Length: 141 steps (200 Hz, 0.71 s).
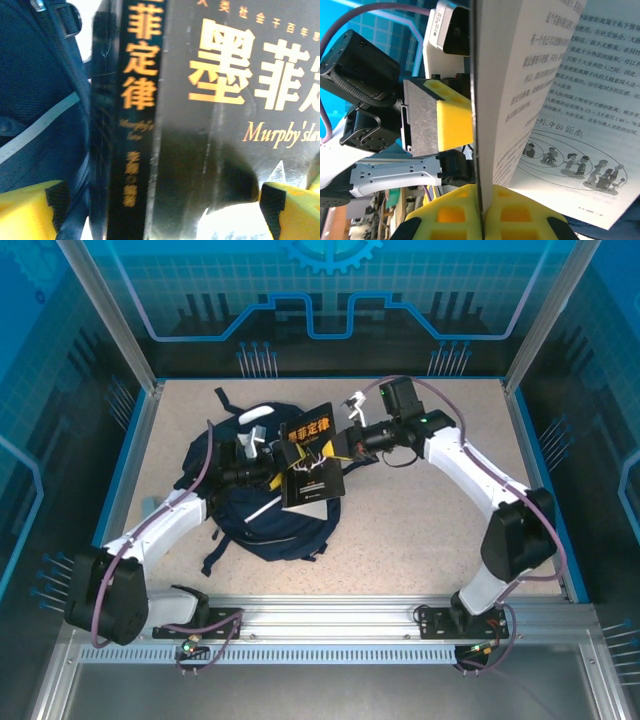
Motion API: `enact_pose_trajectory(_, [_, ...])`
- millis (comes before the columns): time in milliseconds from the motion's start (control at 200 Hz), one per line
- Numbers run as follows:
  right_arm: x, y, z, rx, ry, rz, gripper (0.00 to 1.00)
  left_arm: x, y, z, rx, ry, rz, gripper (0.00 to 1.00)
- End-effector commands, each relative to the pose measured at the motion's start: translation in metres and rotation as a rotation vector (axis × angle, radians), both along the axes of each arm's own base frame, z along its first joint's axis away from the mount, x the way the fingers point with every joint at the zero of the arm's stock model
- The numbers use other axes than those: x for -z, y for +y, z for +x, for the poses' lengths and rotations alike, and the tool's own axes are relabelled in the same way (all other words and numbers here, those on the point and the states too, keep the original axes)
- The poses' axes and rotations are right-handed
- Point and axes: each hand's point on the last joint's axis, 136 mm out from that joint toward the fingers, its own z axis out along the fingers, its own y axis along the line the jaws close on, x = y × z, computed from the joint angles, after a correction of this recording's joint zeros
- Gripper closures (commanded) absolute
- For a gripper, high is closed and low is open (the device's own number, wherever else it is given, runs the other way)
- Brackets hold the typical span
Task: Pack books, pencil case, and school supplies into a backpack
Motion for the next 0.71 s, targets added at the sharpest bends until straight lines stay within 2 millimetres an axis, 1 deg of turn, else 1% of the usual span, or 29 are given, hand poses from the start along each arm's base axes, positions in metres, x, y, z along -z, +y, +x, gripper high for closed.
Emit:
enact_pose_trajectory(0, [0.018,0.013,0.006,-0.045,0.067,0.029,1.00,0.010,-0.002,-0.004,0.012,0.027,-0.051,0.01])
enact_pose_trajectory(10, [0.018,0.013,0.006,-0.046,0.070,0.029,1.00,0.010,-0.002,-0.004,0.013,0.026,-0.055,0.01])
enact_pose_trajectory(55, [0.034,0.014,0.009,-0.045,0.106,0.014,1.00,0.016,-0.003,-0.005,0.017,0.033,-0.066,0.02])
enact_pose_trajectory(75, [0.043,0.015,0.010,-0.041,0.123,0.003,1.00,0.018,-0.004,-0.005,0.019,0.034,-0.072,0.03])
enact_pose_trajectory(130, [0.058,0.014,0.013,-0.034,0.150,-0.019,1.00,0.021,-0.004,-0.005,0.022,0.032,-0.079,0.06])
enact_pose_trajectory(230, [0.076,0.012,0.016,-0.021,0.170,-0.055,1.00,0.024,-0.003,-0.004,0.023,0.027,-0.069,0.15])
enact_pose_trajectory(430, [0.091,0.007,0.021,0.003,0.184,-0.091,1.00,0.023,-0.002,-0.003,0.024,0.019,-0.062,0.43])
enact_pose_trajectory(565, [0.094,0.003,0.024,0.021,0.178,-0.103,0.95,0.018,-0.003,-0.003,0.032,-0.007,-0.066,0.52])
enact_pose_trajectory(635, [0.095,-0.001,0.026,0.036,0.176,-0.113,0.88,0.016,-0.002,-0.003,0.030,-0.018,-0.066,0.54])
enact_pose_trajectory(700, [0.095,-0.005,0.026,0.046,0.174,-0.116,0.82,0.014,-0.002,-0.003,0.031,-0.026,-0.068,0.57])
